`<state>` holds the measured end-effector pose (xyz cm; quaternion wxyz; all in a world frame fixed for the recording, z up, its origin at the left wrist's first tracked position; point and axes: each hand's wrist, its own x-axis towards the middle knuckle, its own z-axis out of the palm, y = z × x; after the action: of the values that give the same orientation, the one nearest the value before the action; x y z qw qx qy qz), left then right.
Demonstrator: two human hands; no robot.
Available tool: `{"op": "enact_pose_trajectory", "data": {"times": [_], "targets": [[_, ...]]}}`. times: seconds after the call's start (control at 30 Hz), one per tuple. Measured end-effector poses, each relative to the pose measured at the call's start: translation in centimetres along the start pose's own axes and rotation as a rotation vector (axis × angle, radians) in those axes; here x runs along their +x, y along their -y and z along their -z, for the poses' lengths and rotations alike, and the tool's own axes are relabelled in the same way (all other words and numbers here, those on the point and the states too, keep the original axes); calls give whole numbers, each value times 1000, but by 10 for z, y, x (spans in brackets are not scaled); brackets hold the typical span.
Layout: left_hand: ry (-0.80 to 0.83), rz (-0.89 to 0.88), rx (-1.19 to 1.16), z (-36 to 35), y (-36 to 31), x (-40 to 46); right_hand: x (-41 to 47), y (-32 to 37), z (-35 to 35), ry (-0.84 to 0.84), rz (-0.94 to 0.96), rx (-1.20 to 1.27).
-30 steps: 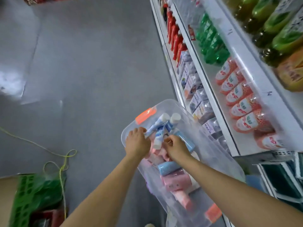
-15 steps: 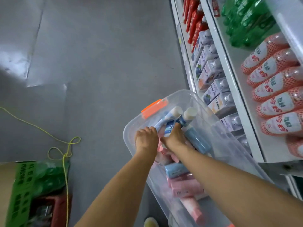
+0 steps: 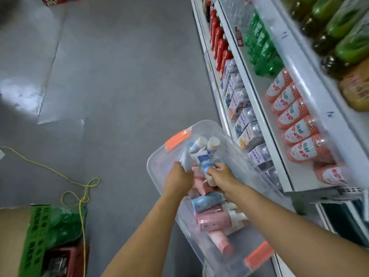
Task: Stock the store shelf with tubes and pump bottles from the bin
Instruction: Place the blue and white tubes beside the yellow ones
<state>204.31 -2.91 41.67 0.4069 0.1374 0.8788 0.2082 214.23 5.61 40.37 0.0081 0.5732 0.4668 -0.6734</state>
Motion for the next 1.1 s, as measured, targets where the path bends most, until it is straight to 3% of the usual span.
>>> {"op": "enact_pose_trajectory", "data": {"times": [0.13,0.27,0.7,0.87,1.1], "targets": [[130,192,-704,11,-18,-42,-38,7,18,69,41,124],[241,156,-948,20,-19,-81,-81,9,28,122,96,194],[374,-257,-913,52,4,-223,-243,-17,42,73,377,219],[374,-377,-833,49,12,-278,-302,-43,52,-28,469,287],[548,-497,-705,15,3,-351,-387,-86,98,-175,567,306]]}}
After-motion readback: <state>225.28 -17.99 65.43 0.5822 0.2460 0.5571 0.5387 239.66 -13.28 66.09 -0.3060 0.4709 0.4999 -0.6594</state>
